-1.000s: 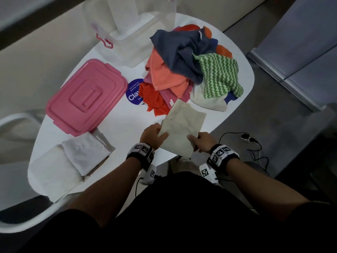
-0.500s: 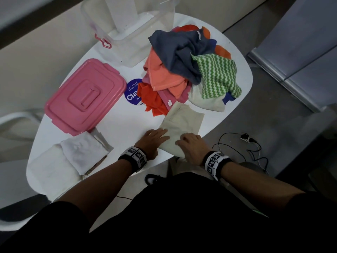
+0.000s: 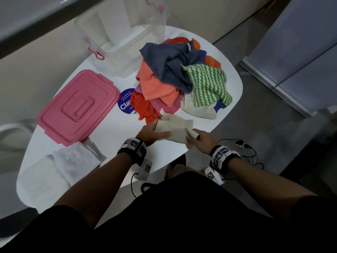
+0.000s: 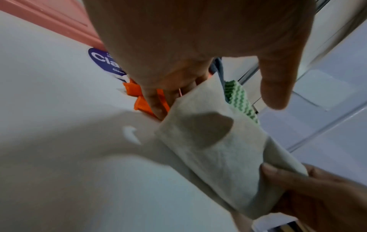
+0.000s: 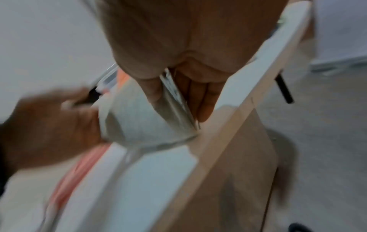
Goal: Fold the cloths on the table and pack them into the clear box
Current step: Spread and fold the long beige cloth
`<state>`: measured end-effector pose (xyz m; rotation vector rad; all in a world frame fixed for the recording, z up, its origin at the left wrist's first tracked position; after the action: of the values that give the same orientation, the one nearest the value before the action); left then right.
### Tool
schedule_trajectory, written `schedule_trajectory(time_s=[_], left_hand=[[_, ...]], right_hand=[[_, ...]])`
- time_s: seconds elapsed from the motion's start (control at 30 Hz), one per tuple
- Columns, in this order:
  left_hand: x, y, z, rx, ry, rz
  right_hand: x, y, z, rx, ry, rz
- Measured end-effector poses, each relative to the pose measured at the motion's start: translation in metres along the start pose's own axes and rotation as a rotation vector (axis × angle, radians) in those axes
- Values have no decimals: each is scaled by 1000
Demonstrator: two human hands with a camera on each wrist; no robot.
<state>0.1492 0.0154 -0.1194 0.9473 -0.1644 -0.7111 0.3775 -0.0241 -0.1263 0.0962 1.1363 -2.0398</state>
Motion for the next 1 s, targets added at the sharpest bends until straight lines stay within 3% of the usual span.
schedule_trajectory(time_s=[0.07, 0.17, 0.33, 0.43, 0.67, 0.77, 0.83, 0.93, 1.0], left_hand=[[1, -7, -10, -44, 27, -100], [-1, -17, -19, -150, 191, -271], [3, -23, -23, -238, 267, -63], [1, -22, -20, -277, 329, -41], [9, -24, -18, -245, 350, -423], [9, -26, -20, -321, 351, -539], [8, -26, -21, -403, 350, -501], [0, -17, -15, -445, 472, -414], [-2, 5, -14, -303, 608, -585]], right_hand=[[-12, 6, -10, 48, 9, -62], [-18, 9, -22, 93, 16, -88], [-20, 4, -39, 125, 98, -147], [-20, 2, -51, 152, 70, -116], [-24, 1, -68, 255, 7, 149], [-24, -5, -74, 293, -20, 308], [-29, -12, -75, 325, -6, 363], [-39, -30, -74, 207, 116, 523], [-38, -44, -77, 17, 182, 667]])
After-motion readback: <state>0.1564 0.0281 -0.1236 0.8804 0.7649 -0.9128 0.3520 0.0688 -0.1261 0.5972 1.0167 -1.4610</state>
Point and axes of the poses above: each hand's wrist, its own z-axis away from the middle knuckle, its own x-axis out of the palm, y = z × x, the point moved 7 cm from there along -z, towards the middle knuckle, and after that the axes turned 12 degrees about -y, right-handed, at the moved point
